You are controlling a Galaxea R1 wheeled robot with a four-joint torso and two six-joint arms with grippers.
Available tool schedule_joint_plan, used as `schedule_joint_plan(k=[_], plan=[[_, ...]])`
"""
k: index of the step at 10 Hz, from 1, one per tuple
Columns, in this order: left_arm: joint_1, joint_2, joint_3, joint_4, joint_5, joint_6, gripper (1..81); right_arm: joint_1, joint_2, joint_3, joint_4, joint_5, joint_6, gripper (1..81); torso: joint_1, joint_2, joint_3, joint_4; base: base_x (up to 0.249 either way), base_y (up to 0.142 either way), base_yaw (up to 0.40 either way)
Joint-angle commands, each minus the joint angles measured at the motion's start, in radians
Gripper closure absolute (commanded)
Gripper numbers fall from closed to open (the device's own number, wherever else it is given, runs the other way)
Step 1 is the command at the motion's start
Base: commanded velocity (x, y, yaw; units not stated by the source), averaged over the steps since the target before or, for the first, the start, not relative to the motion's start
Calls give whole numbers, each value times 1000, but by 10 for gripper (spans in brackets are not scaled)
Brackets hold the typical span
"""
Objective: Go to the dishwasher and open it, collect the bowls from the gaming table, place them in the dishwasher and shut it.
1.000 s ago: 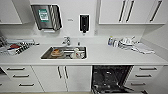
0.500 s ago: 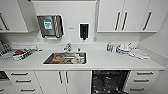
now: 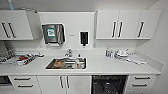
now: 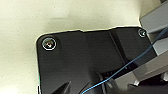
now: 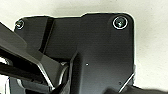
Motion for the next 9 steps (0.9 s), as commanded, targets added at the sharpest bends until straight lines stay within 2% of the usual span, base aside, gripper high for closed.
schedule_joint_plan(k=[1,3,7,9], plan=[[-44,7,-25,7,50,9,10,40,-7,-3,-3,-49,-1,10,-61,96,-2,0,0,0,0],[-42,12,-25,7,50,11,10,42,-5,-3,-3,-49,-1,10,-104,161,13,0,0,0,0],[-44,15,-30,7,50,11,10,36,4,-3,-3,-49,-1,10,-198,306,16,0,0,0,0],[-42,20,-30,7,52,11,10,36,4,-3,-3,-51,-1,10,-244,377,82,0,0,0,0]])
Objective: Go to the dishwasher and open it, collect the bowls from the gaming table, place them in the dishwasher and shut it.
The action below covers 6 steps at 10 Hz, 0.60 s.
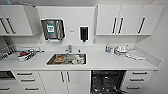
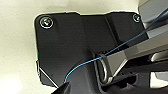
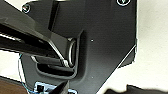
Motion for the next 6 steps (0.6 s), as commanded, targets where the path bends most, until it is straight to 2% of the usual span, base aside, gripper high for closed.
schedule_joint_plan(k=[1,4,5,6], plan=[[-41,-2,0,7,47,10,10,38,-4,-3,-3,-48,-1,10,-63,98,91,0,0,0,0],[-41,7,-23,6,47,10,10,38,-2,-3,-3,-48,-1,10,-127,196,166,0,0,0,0],[-41,7,-23,7,47,10,10,40,-4,-3,-2,-46,0,10,-86,132,119,0,0,0,0],[-39,13,-23,7,47,12,10,38,-4,-3,-2,-48,0,10,-104,158,142,0,0,0,0]])
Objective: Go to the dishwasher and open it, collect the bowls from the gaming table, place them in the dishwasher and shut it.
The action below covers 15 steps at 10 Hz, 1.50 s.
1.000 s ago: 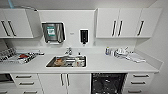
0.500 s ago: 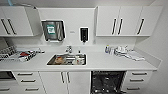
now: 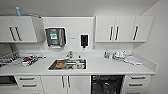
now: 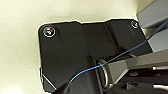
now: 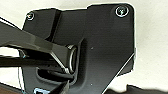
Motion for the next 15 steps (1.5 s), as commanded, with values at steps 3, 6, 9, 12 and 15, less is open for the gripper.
schedule_joint_plan(k=[3,6,9,12,15], plan=[[-50,3,0,7,47,10,10,47,-4,-3,-2,-45,0,10,-56,107,7,0,0,0,0],[-48,5,0,7,47,10,10,48,-2,-3,-2,-46,-1,10,-56,144,7,0,0,0,0],[-50,5,0,6,47,11,10,48,-1,-3,-5,-45,-1,10,-43,151,7,0,0,0,0],[-50,10,0,-8,47,1,10,47,-1,-3,-6,-45,-1,10,-46,195,82,0,0,0,0],[-50,17,0,-107,91,-3,10,47,-1,-3,-6,-47,-1,10,-46,198,154,0,0,0,0]])
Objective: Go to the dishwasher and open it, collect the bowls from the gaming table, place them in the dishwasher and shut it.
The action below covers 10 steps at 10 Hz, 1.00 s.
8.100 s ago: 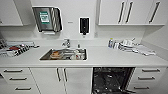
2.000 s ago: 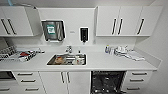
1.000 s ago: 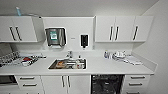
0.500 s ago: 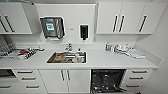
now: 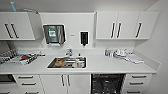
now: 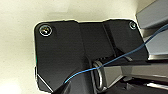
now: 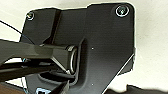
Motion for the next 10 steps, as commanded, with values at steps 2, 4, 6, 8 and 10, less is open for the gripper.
schedule_joint_plan(k=[2,4,6,8,10], plan=[[-39,1,-23,-111,114,3,10,46,-3,-6,-4,-51,0,10,-1,0,12,0,0,0,0],[-39,37,-98,-111,116,5,10,37,-1,-19,-1,-53,9,10,-1,0,21,0,0,0,0],[-41,64,-149,-102,114,17,10,33,6,-16,4,-66,2,10,-2,0,21,0,0,0,0],[-50,58,-149,-113,114,17,10,18,29,-28,4,-65,6,10,-2,0,21,0,0,0,0],[-51,55,-149,-107,114,18,10,7,60,-89,44,-53,-1,10,-2,0,21,0,0,0,0]])
